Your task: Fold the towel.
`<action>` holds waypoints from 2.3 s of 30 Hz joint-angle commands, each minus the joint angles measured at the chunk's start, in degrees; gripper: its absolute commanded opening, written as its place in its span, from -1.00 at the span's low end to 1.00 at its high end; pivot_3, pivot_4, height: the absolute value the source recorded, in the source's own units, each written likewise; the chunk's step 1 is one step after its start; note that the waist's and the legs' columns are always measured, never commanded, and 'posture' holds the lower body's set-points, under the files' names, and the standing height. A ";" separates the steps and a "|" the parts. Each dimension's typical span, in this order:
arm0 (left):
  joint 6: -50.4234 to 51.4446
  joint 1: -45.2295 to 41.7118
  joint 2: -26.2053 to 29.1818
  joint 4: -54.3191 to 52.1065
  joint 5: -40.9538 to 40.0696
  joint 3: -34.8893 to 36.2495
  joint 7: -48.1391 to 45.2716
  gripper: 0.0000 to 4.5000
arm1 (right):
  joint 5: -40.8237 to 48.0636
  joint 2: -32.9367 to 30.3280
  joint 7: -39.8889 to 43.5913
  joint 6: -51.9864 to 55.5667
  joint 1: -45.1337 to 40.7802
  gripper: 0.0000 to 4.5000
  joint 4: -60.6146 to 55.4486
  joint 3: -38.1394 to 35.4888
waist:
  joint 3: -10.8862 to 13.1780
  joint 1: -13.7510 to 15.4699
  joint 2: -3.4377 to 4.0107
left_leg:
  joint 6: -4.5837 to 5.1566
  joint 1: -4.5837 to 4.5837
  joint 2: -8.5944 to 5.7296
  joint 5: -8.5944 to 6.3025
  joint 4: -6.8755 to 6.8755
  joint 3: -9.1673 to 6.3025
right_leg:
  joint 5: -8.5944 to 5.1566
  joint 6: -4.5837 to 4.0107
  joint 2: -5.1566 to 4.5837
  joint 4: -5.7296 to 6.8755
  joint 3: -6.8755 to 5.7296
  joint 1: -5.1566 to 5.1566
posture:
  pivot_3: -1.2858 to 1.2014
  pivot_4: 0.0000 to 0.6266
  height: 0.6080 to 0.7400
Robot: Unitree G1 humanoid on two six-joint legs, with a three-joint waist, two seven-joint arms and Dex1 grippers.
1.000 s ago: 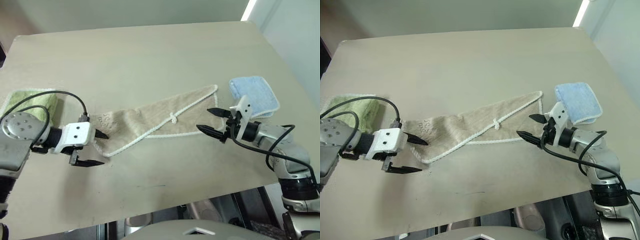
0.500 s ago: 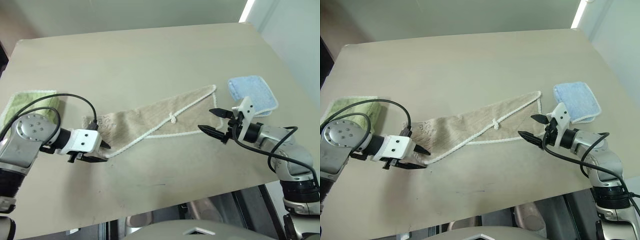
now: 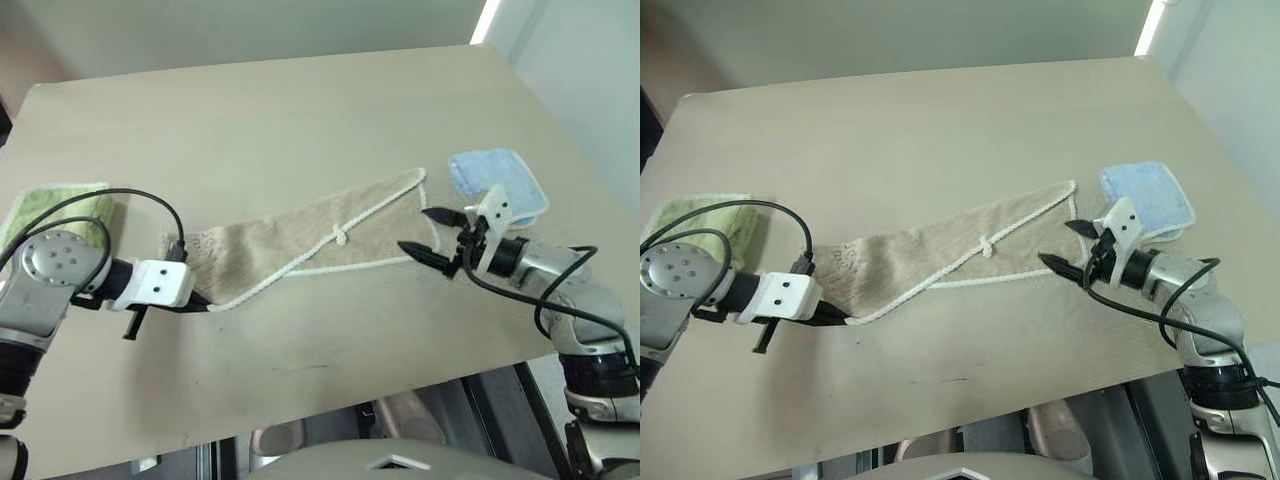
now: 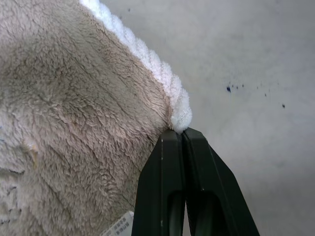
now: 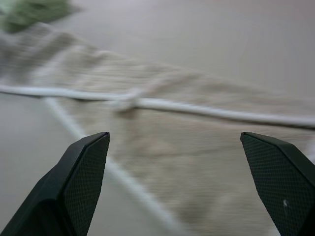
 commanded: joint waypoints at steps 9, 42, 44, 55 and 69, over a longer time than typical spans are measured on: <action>0.13 2.36 3.22 4.90 1.62 1.57 0.95 -0.98 | -24.51 -2.27 -6.08 -32.06 -14.76 1.00 28.19 9.01 | -0.07 -0.44 0.14 | 2.33 0.10 0.72 -0.14 -0.45 0.08 | 0.58 -0.08 0.30 0.00 -0.05 -0.22 | 0.03 -0.52 1.00; 1.50 5.64 1.64 2.91 0.36 4.54 3.19 -0.98 | -54.71 4.54 -29.69 -64.83 -43.84 1.00 76.58 26.08 | -0.45 -0.29 1.00 | 3.96 0.52 1.68 -0.70 -0.87 0.00 | 0.66 -1.16 1.14 0.03 -0.18 -0.30 | 0.03 -0.52 1.00; 1.49 5.65 1.59 2.84 0.31 4.54 3.25 -0.98 | -55.92 4.99 -31.24 -65.01 -44.24 1.00 77.29 26.96 | -0.45 -0.29 1.00 | 3.97 0.52 1.68 -0.70 -0.87 0.00 | 0.67 -1.17 1.14 0.04 -0.18 -0.30 | 0.03 -0.52 1.00; 1.46 6.17 1.35 2.65 0.32 4.77 3.77 -1.00 | -57.49 5.67 -33.60 -66.94 -44.57 0.14 79.02 28.05 | -0.45 -0.30 1.00 | 3.98 0.54 1.70 -0.70 -0.90 -0.01 | 0.66 -1.23 1.14 0.04 -0.19 -0.31 | 0.03 -0.52 1.00; 5.47 5.04 -0.90 2.38 -3.00 8.82 7.77 -1.00 | -55.93 2.67 -32.84 -68.70 -42.57 -0.97 77.60 26.40 | -0.44 -0.09 1.00 | 3.98 0.54 1.70 -0.70 -0.90 -0.01 | 0.65 -1.25 1.14 0.04 -0.19 -0.29 | 0.03 -0.52 1.00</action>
